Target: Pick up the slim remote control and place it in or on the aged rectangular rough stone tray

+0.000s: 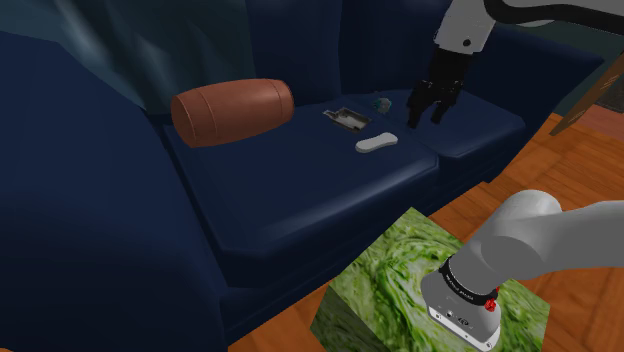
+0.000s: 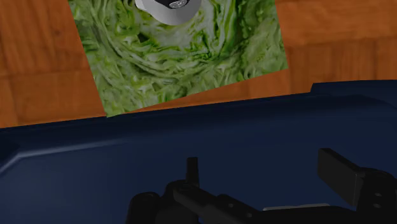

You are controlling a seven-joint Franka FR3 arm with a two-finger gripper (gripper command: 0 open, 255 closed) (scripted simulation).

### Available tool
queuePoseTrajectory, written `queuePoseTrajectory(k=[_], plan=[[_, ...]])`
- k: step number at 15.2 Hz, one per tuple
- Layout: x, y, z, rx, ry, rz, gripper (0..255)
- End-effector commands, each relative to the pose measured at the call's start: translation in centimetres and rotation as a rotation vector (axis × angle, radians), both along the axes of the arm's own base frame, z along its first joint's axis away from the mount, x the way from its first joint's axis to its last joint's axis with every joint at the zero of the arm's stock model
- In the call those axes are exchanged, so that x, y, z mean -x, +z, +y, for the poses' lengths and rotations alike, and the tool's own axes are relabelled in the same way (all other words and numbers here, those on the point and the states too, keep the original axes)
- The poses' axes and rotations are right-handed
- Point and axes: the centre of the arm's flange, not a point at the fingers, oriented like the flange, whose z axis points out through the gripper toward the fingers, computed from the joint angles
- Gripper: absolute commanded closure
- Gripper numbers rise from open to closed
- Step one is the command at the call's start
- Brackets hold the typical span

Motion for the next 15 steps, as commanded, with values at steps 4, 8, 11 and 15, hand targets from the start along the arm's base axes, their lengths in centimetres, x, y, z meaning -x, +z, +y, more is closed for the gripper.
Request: queuePoseTrajectory(k=[4,8,11,15], plan=[[-3.1,-2.2,-0.6,0.012,-0.136,-0.001,0],[-7.0,-5.1,-2.1,0.028,-0.317,-0.003,0],[-9.7,-7.3,-3.7,0.039,-0.453,-0.004,0],[-13.0,-10.1,-6.4,0.055,-0.634,-0.006,0]])
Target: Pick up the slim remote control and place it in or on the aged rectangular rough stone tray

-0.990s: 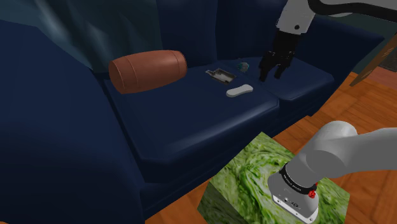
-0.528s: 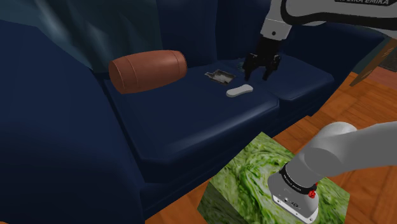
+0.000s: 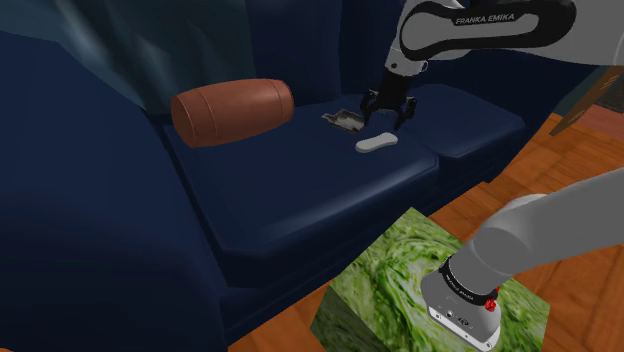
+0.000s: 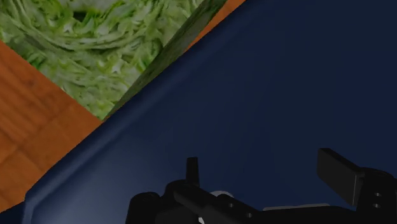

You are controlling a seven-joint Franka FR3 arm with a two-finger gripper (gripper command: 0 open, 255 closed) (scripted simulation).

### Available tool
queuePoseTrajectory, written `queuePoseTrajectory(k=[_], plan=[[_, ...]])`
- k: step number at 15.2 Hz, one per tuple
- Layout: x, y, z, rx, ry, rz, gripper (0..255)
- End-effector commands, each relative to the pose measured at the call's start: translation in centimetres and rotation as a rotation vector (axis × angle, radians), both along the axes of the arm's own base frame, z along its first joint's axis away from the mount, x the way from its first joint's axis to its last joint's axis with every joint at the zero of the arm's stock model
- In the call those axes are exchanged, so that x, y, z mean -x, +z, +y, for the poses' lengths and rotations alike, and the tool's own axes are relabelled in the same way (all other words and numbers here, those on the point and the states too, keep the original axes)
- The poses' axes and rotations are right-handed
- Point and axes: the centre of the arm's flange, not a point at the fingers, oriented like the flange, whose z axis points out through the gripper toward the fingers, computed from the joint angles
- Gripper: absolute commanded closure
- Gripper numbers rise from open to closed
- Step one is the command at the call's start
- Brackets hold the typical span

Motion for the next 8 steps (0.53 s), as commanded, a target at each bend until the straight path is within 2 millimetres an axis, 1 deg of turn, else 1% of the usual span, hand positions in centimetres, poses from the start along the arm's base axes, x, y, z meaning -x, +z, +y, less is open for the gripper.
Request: queuePoseTrajectory(k=[1,5,8], plan=[[-1.5,-1.5,-1.5,0.008,-0.095,-0.002,0],[-4.1,-4.3,-4.9,0.024,-0.276,-0.004,0],[-5.6,-6.3,-7.7,0.036,-0.411,-0.005,0]])
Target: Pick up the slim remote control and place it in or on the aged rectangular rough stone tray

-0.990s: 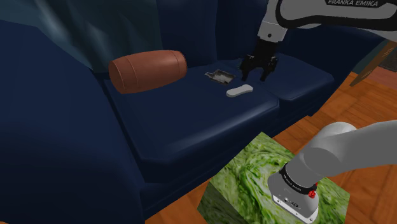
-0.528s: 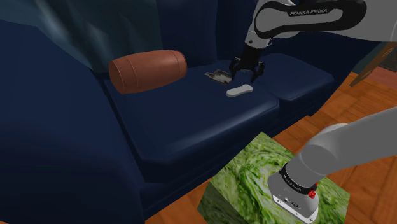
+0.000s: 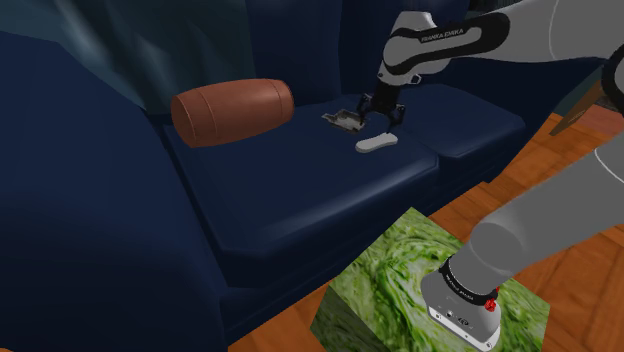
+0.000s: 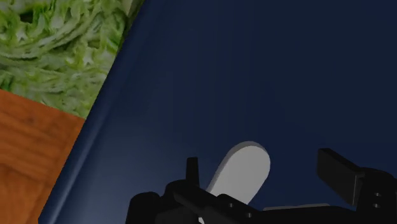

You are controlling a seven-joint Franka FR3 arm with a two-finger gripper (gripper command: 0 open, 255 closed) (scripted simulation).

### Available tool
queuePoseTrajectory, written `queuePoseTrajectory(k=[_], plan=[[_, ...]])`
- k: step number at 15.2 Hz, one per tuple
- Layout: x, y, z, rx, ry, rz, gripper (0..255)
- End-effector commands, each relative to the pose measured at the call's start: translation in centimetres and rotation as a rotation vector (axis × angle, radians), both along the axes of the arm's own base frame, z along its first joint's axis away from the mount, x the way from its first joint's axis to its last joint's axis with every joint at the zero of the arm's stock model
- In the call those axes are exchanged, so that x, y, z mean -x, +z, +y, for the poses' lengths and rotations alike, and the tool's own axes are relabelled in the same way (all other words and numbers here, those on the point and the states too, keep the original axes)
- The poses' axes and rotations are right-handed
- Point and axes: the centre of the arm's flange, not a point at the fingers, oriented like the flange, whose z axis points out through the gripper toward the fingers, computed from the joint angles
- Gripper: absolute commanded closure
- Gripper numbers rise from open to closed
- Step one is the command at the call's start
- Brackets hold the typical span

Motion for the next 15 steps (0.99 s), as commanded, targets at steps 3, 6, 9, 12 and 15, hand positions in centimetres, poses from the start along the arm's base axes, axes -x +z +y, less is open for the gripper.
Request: queuePoseTrajectory(k=[3,6,9,12,15], plan=[[-1.7,-2.8,-3.8,0.017,-0.185,-0.002,0],[-2.4,-4.7,-7.0,0.028,-0.320,-0.003,0],[-2.6,-6.7,-10.3,0.040,-0.456,-0.005,0],[-2.6,-8.3,-11.3,0.044,-0.497,-0.005,0],[-2.6,-9.9,-11.3,0.044,-0.497,-0.005,0]])
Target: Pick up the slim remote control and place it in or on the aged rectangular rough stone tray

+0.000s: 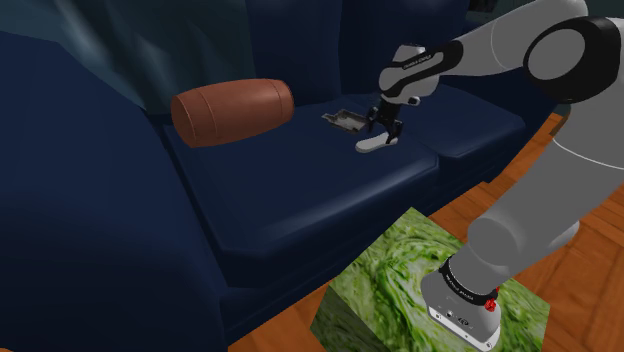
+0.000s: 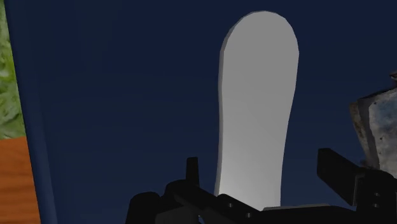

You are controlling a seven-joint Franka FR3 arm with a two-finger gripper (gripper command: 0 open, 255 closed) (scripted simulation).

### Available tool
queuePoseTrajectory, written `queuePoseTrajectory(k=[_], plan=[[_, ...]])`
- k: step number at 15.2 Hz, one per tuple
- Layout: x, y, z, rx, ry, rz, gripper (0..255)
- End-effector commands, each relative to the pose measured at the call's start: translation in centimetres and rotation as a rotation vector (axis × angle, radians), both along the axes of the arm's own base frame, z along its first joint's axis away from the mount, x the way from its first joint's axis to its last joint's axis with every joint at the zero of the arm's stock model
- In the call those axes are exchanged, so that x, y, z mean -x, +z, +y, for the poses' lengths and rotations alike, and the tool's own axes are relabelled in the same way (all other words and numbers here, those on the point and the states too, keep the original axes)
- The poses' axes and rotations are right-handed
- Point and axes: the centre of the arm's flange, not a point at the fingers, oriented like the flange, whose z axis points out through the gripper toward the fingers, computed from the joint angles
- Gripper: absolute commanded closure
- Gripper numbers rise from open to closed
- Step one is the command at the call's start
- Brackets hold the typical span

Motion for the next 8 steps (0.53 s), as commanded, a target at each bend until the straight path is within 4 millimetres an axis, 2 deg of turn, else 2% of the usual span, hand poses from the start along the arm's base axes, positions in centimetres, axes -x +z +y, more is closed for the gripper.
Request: queuePoseTrajectory(k=[1,3,8], plan=[[-0.10,-1.14,-0.13,0.000,-0.002,0.000,0],[-0.08,-1.97,-0.13,0.000,-0.002,0.000,0],[-0.09,-1.97,-0.13,0.000,-0.002,0.000,0]])
